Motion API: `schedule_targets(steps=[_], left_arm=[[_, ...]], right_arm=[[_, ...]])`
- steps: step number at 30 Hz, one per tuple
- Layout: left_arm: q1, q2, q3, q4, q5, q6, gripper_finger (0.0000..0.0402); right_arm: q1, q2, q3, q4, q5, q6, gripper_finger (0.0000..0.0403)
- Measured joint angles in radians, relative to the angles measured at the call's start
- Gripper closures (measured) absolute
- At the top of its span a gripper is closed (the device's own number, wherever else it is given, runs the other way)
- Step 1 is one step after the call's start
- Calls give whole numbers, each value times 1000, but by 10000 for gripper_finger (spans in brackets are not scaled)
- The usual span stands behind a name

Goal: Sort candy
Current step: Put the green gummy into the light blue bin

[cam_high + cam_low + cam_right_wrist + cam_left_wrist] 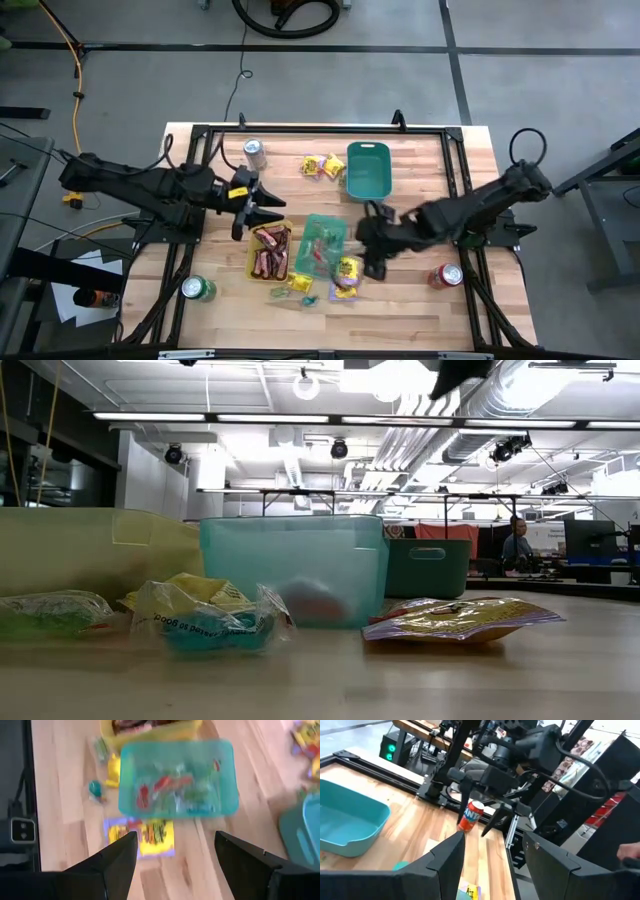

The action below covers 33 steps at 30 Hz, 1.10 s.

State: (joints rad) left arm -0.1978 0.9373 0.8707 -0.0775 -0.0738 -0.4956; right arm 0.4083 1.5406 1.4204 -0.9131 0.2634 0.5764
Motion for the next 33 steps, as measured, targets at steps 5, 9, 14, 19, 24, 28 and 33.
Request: schedule_targets(steps=[5, 9, 14, 19, 24, 28, 33], left_arm=[[-66, 90, 0, 38, -101, 67, 213], [-133, 198, 17, 57, -145, 145, 213], [-254, 334, 171, -173, -182, 194, 213], [-421, 472, 330, -541, -255, 105, 214], [-592, 603, 348, -591, -292, -53, 214], [-673, 746, 348, -618, -353, -117, 214], [-677, 897, 348, -622, -377, -182, 214]], right_arm=[[127, -141, -173, 31, 129, 230, 142], [220, -258, -316, 112, 247, 418, 142], [270, -352, -442, 176, 316, 546, 142], [264, -370, -490, 206, 315, 545, 142], [259, -370, -501, 205, 307, 527, 142], [259, -370, -502, 207, 302, 490, 142], [259, -370, -502, 205, 302, 470, 142]])
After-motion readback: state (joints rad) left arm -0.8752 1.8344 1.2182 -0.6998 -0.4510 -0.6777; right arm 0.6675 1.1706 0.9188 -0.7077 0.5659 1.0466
